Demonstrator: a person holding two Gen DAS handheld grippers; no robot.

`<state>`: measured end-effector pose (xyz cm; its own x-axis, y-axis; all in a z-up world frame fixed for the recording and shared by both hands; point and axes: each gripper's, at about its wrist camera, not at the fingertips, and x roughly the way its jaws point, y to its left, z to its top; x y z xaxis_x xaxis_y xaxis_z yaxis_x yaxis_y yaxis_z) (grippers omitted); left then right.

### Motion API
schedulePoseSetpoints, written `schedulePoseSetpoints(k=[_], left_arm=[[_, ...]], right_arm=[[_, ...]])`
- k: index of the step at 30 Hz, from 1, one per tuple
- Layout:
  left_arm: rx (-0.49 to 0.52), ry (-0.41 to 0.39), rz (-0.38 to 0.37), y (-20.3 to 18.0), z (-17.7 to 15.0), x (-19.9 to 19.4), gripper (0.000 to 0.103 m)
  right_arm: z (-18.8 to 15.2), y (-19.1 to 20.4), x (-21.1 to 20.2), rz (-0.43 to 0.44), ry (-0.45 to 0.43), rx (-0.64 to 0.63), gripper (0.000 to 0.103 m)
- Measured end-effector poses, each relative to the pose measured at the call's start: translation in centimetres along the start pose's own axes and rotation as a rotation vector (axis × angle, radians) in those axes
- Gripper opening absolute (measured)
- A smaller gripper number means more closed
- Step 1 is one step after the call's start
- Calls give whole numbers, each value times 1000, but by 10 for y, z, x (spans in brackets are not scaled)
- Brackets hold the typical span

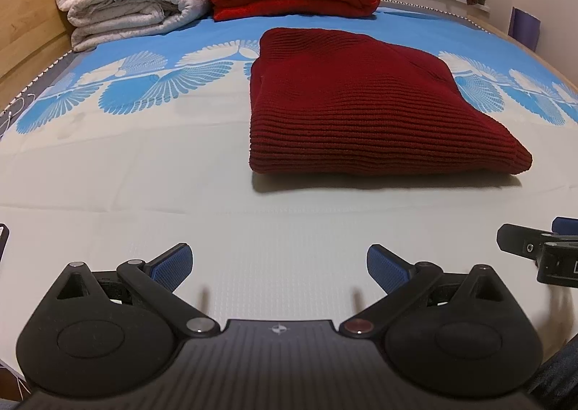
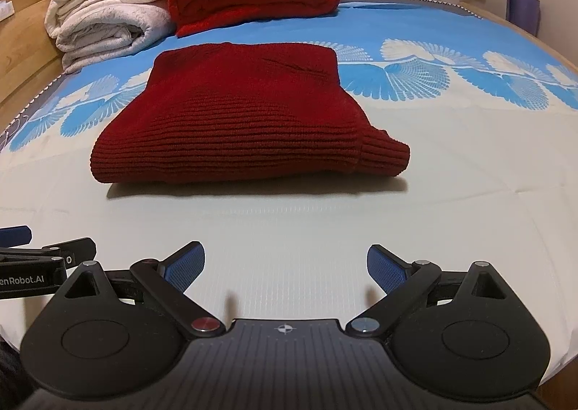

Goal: Fold small clothes

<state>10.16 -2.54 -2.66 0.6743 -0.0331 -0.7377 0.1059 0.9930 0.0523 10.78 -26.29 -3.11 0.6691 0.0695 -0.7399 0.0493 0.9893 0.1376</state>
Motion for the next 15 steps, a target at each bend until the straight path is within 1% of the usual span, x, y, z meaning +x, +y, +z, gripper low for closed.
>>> schedulePoseSetpoints(k=[15], left_arm=[[0, 6, 6, 1, 0, 0, 103]], right_arm=[[0, 1, 0, 0, -1, -3, 97]])
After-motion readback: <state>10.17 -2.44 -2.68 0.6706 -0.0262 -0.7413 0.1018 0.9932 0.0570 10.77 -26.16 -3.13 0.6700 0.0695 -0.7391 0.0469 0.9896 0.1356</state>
